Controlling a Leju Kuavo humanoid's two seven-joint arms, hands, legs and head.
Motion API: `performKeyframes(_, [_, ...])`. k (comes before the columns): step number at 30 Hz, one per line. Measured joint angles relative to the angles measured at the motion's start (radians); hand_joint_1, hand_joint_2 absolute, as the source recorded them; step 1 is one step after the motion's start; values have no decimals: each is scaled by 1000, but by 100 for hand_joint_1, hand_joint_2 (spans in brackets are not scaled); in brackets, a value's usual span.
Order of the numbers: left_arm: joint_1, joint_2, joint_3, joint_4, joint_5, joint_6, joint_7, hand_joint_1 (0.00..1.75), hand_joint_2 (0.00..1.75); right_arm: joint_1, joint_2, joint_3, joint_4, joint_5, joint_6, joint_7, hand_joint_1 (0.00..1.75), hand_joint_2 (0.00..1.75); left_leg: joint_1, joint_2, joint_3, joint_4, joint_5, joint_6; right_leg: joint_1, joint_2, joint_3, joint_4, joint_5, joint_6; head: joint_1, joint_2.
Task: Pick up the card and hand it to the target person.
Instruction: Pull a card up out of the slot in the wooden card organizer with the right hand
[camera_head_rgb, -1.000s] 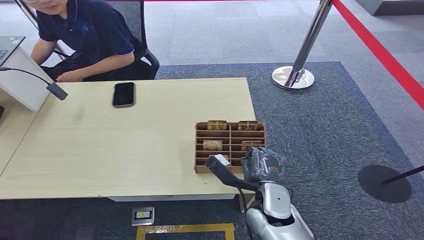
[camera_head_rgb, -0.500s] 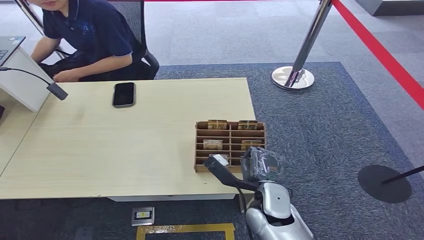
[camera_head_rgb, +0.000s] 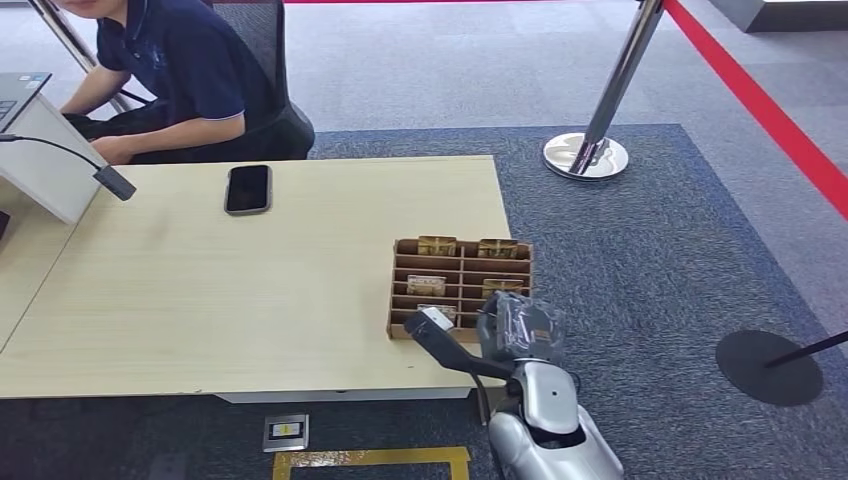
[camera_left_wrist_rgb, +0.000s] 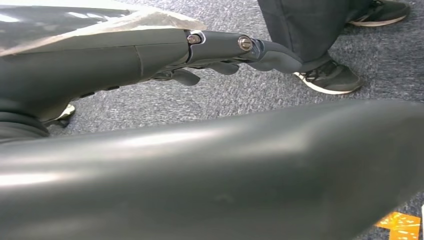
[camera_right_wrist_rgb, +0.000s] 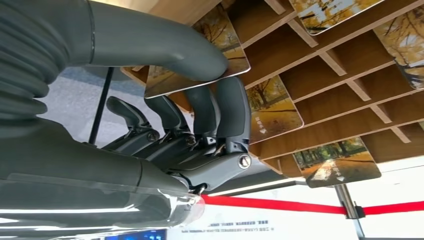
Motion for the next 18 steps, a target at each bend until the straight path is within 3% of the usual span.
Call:
performKeyframes(11, [0,2,7,0,8,0,-3,0,0,-13,-56,15,-96,-152,85,-108,151,175,0,0,-1,0,-1,0,0,0,0,0,-1,0,0,0])
performKeyframes(18, [1,1,14,0,14,4,-4,0,0,-27,-88,32,-165,-220,108,-128,147,175,0,1,-1,0,-1,0,0,1,-1,0,0,1,0,0])
